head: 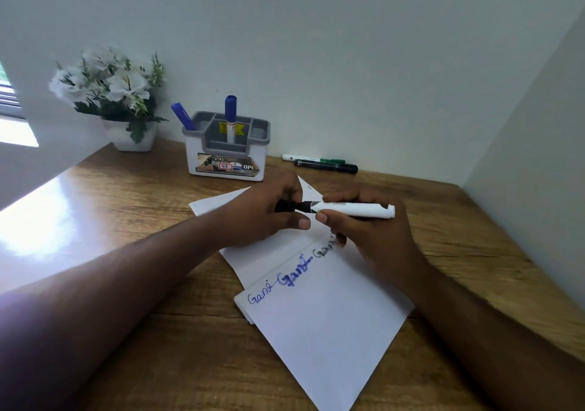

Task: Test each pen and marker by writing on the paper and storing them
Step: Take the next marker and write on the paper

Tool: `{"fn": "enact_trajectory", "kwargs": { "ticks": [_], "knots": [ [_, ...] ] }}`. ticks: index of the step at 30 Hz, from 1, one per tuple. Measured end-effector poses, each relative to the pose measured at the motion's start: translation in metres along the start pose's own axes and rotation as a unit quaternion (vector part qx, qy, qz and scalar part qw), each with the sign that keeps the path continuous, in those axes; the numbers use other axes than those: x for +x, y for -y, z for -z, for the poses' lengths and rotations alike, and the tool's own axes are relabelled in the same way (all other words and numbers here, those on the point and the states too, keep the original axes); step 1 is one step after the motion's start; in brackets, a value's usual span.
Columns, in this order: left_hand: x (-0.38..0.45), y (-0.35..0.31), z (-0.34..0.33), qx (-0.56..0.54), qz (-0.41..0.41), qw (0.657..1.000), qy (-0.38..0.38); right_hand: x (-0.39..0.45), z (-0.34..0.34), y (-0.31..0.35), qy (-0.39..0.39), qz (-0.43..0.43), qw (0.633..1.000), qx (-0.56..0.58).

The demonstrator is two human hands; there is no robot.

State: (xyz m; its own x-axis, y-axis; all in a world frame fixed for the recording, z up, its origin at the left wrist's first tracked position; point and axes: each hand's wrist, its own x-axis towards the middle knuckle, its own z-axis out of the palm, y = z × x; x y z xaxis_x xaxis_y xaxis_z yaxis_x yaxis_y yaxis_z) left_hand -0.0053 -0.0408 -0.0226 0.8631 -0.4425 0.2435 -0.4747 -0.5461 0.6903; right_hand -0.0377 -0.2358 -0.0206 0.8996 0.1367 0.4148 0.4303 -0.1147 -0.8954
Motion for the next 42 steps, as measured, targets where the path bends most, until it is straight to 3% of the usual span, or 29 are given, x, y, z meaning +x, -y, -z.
{"fn": "enact_trajectory", "kwargs": {
  "ticks": [5, 9, 13, 17, 20, 22, 23, 24, 26, 28, 33, 35, 36, 38, 40, 42],
  "knots": [
    [0.0, -0.005, -0.007, -0.002, -0.02, 1.0, -0.003, 0.002, -0.005, -0.004, 0.001, 0.012, 0.999, -0.033],
    [0.0, -0.009, -0.006, -0.028, -0.033, 0.998, -0.043, 0.009, -0.011, -0.009, -0.017, -0.026, 0.999, 0.018],
    [-0.004, -0.008, -0.011, 0.003, -0.035, 0.998, -0.055, 0.004, -0.015, -0.011, 0.0, -0.005, 1.0, 0.019],
    [-0.005, -0.009, -0.015, -0.018, -0.031, 0.998, -0.049, 0.008, -0.017, -0.009, 0.022, -0.067, 0.997, 0.015],
    [-0.002, -0.007, -0.008, 0.015, -0.016, 0.991, -0.136, 0.02, -0.003, 0.002, -0.023, -0.083, 0.993, 0.084],
    [-0.001, -0.001, 0.003, 0.12, 0.015, 0.973, -0.195, 0.029, 0.01, 0.009, -0.065, -0.006, 0.998, 0.001],
    [-0.002, 0.004, 0.008, 0.157, 0.039, 0.964, -0.209, 0.035, 0.011, 0.011, -0.052, 0.087, 0.986, -0.134],
    [-0.004, 0.008, 0.012, 0.175, 0.063, 0.959, -0.216, 0.042, 0.007, 0.009, -0.017, 0.184, 0.938, -0.292],
    [-0.006, 0.013, 0.015, 0.168, 0.082, 0.954, -0.233, 0.059, -0.014, 0.002, 0.028, 0.299, 0.796, -0.525],
    [-0.007, 0.012, 0.016, 0.145, 0.074, 0.953, -0.257, 0.074, -0.035, -0.003, 0.055, 0.347, 0.73, -0.586],
    [-0.008, 0.013, 0.024, 0.11, -0.006, 0.946, -0.306, 0.105, -0.051, 0.003, 0.05, 0.481, 0.654, -0.582],
    [-0.01, 0.011, 0.024, 0.023, -0.067, 0.952, -0.298, 0.115, -0.055, 0.008, 0.093, 0.47, 0.672, -0.565],
    [-0.011, 0.01, 0.025, -0.038, -0.08, 0.95, -0.3, 0.124, -0.057, 0.009, 0.101, 0.449, 0.701, -0.545],
    [-0.012, 0.015, 0.028, -0.125, -0.066, 0.936, -0.323, 0.142, -0.058, 0.011, 0.059, 0.366, 0.816, -0.445],
    [-0.011, 0.028, 0.03, -0.104, -0.019, 0.937, -0.334, 0.156, -0.057, 0.015, 0.003, 0.24, 0.925, -0.296],
    [-0.006, 0.042, 0.031, -0.002, 0.042, 0.948, -0.317, 0.165, -0.06, 0.017, -0.011, 0.137, 0.971, -0.196]
  ]
}}
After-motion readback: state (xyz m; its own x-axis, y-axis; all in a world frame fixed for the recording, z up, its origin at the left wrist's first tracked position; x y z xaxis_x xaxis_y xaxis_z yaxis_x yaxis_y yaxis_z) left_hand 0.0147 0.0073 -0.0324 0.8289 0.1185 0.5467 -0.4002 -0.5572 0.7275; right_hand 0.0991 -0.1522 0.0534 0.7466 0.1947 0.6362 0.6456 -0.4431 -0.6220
